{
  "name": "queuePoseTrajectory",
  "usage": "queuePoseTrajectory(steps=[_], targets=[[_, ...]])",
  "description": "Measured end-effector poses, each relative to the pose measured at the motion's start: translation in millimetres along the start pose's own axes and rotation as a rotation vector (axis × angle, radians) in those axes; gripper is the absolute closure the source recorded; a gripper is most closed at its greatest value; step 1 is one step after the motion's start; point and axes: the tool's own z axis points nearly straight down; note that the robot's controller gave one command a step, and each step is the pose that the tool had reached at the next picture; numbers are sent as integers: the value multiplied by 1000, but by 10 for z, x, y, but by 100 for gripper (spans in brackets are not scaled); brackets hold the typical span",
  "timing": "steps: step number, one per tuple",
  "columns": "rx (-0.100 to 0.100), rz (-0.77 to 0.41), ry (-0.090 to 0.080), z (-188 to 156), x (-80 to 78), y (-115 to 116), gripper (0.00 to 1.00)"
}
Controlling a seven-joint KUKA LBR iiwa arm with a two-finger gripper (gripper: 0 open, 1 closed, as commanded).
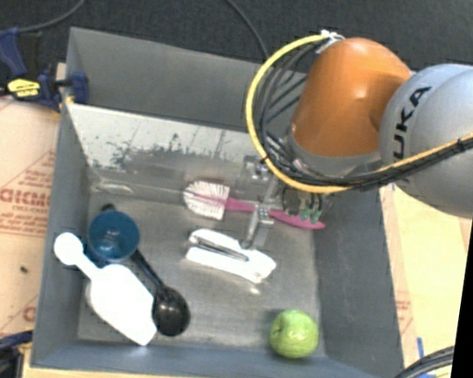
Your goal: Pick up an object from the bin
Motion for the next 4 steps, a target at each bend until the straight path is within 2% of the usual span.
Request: queuePoseTrajectory(steps=[1, 2, 3, 4], targets=[[-1, 1, -8, -52, -10, 1, 0], [1, -40, -7, 1235, 357, -280, 0], [-2, 5, -8, 842, 485, -304, 0], [0, 78, -11, 1184, 390, -228, 0]])
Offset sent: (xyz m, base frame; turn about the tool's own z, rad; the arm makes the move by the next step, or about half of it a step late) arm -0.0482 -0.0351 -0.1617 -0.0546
